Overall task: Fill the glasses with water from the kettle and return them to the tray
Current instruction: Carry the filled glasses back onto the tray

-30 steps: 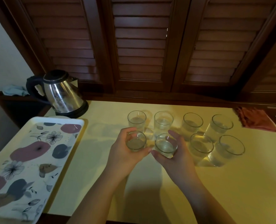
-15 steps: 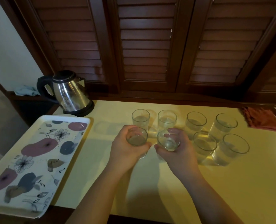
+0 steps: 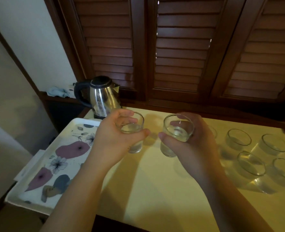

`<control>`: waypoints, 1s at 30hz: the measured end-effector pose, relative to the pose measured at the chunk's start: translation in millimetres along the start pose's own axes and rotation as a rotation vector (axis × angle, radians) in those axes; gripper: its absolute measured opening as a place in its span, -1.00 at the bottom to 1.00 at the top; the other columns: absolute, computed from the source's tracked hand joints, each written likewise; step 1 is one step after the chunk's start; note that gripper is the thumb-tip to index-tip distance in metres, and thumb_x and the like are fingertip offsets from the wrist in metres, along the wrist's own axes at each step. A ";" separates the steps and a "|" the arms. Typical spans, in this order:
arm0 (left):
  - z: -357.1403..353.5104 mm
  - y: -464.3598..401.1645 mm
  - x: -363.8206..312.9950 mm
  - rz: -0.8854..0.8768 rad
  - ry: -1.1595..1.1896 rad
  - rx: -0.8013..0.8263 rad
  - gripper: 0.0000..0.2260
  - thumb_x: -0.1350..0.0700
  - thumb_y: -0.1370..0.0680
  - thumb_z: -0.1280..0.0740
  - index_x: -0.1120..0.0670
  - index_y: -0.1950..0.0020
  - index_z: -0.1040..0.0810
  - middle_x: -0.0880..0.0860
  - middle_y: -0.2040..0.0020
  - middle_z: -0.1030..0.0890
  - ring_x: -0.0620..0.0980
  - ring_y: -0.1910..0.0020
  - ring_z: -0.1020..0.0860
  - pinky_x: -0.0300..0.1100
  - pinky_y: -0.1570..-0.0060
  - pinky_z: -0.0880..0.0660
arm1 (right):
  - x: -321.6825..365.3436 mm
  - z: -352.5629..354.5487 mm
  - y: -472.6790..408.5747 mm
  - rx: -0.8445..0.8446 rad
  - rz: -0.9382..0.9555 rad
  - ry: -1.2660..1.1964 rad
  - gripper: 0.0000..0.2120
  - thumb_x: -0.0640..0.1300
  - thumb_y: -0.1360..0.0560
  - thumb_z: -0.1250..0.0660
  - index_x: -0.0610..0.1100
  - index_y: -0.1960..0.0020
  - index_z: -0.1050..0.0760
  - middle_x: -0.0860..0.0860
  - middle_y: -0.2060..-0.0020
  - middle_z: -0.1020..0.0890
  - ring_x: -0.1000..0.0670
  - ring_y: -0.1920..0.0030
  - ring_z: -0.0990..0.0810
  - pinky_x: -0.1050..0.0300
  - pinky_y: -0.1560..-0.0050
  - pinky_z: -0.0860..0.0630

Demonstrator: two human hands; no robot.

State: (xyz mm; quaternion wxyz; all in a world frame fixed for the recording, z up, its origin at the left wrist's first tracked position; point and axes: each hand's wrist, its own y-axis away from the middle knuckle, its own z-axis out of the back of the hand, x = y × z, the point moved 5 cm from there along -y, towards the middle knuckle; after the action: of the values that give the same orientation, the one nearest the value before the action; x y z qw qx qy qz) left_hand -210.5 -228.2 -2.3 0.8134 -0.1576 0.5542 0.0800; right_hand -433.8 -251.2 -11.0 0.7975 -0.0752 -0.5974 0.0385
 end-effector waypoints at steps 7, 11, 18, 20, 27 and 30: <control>88.6 -26.5 25.6 0.030 -0.087 -0.070 -0.47 -0.03 -0.29 -0.70 -0.13 -0.18 -0.59 -0.32 -0.03 -0.66 -0.41 -0.02 -0.60 -0.30 0.05 -0.54 | 18.5 -94.6 -11.1 0.104 -0.003 -0.016 -0.37 0.01 -0.33 -0.70 0.10 -0.32 -0.52 0.16 -0.10 -0.69 0.39 0.11 -0.60 0.52 0.38 -0.44; 129.2 -49.0 53.9 0.057 -0.123 -0.088 -0.49 -0.07 -0.30 -0.69 -0.23 -0.16 -0.57 -0.19 -0.06 -0.69 -0.22 -0.07 -0.65 -0.27 0.04 -0.58 | 22.7 -148.2 -21.7 0.148 0.000 -0.010 -0.35 0.05 -0.32 -0.69 0.07 -0.33 -0.51 0.17 -0.11 -0.68 0.42 0.10 -0.59 0.54 0.34 -0.44; 166.3 -96.1 114.8 0.076 -0.116 -0.122 -0.50 -0.06 -0.29 -0.72 -0.22 -0.12 -0.56 -0.16 -0.05 -0.72 -0.21 -0.09 -0.67 -0.20 -0.07 -0.58 | 19.7 -223.9 -46.1 0.202 0.001 0.015 -0.40 -0.06 -0.37 -0.69 0.07 -0.29 -0.46 0.18 -0.11 -0.64 0.41 0.16 -0.62 0.52 0.33 -0.46; 167.9 -107.2 131.5 0.092 -0.124 -0.111 -0.48 -0.06 -0.29 -0.72 -0.18 -0.14 -0.55 -0.16 -0.06 -0.72 -0.22 -0.10 -0.66 -0.21 -0.09 -0.57 | 13.1 -239.9 -51.6 0.202 0.003 0.024 -0.38 -0.03 -0.36 -0.70 0.05 -0.30 -0.47 0.19 -0.13 -0.64 0.32 0.04 -0.64 0.49 0.24 -0.50; 161.1 -133.6 173.6 0.121 -0.121 -0.070 -0.42 -0.03 -0.32 -0.71 -0.08 -0.25 -0.54 -0.14 -0.11 -0.68 -0.24 -0.13 -0.62 -0.26 -0.14 -0.54 | -12.8 -273.7 -62.6 0.179 -0.051 0.049 -0.39 -0.01 -0.33 -0.71 0.13 -0.26 -0.47 0.26 -0.04 -0.65 0.32 -0.03 -0.62 0.40 0.12 -0.54; 157.4 -139.9 187.5 0.124 -0.117 -0.076 -0.41 -0.05 -0.32 -0.71 -0.09 -0.25 -0.52 -0.14 -0.11 -0.67 -0.29 -0.13 -0.61 -0.29 -0.17 -0.52 | -23.1 -280.0 -65.5 0.168 -0.077 0.072 -0.37 0.02 -0.32 -0.71 0.15 -0.26 -0.45 0.26 -0.07 -0.64 0.28 -0.04 -0.62 0.32 0.06 -0.54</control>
State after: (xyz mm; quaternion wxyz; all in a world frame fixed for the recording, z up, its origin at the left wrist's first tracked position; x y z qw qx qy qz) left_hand 40.0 -313.4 -99.7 0.8314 -0.1490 0.5108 0.1603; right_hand -173.8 -339.9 -99.0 0.8228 0.0136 -0.5656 0.0548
